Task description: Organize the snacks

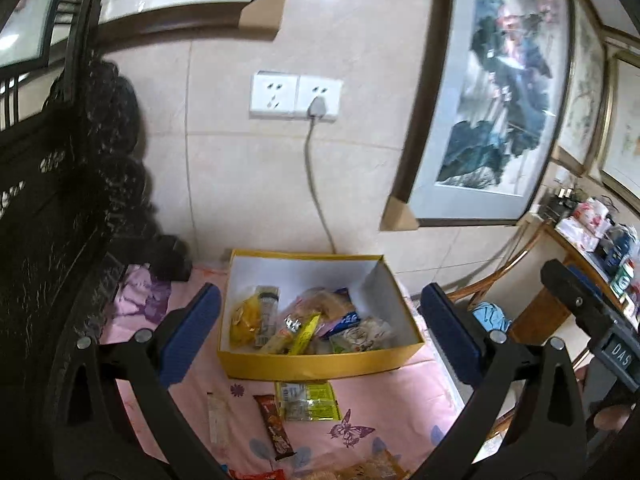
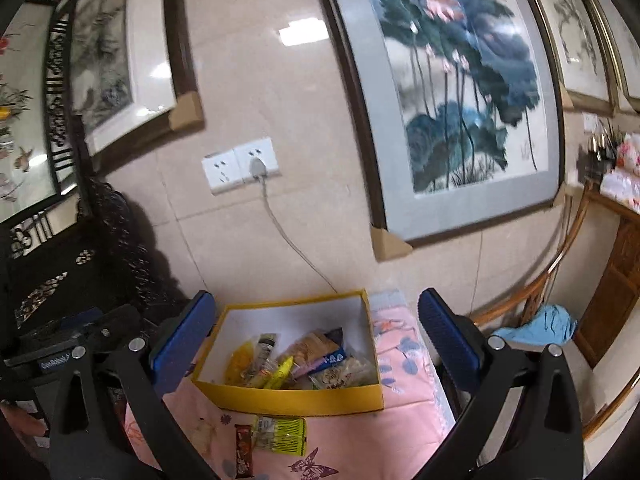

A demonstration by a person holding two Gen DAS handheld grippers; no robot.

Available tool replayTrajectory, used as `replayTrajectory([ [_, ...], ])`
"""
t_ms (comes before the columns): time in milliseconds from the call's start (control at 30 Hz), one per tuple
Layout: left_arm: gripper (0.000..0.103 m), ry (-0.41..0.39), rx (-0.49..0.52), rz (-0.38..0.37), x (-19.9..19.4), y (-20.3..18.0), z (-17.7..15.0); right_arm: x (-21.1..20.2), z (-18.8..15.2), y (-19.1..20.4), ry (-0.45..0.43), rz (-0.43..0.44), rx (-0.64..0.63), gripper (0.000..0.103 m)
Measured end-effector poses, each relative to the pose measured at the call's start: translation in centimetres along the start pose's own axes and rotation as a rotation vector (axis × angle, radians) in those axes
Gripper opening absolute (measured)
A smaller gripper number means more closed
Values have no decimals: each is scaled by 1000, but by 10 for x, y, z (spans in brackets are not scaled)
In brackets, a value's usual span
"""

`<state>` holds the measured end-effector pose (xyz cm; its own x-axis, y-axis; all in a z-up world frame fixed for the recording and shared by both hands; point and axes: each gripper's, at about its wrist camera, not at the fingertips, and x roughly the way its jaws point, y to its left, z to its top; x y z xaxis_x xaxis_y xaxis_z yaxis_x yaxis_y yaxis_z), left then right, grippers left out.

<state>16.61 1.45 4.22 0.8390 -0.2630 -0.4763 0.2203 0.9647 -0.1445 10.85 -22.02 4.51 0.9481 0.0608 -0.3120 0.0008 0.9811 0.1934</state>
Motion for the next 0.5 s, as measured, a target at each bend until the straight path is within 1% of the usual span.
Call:
replayTrajectory([
  [100, 101, -2, 8, -4, -7, -3, -2, -13, 4, 6, -22, 20, -13, 102],
  [233, 101, 32, -24, -18, -6, 2, -5, -22, 7, 12, -45, 38, -21, 102],
  [333, 101, 28, -72, 26, -6, 8, -6, -22, 7, 15, -41, 42, -33, 102],
  [500, 101, 62, -95, 63, -1, 19, -10, -17, 4, 16, -15, 42, -30, 102],
])
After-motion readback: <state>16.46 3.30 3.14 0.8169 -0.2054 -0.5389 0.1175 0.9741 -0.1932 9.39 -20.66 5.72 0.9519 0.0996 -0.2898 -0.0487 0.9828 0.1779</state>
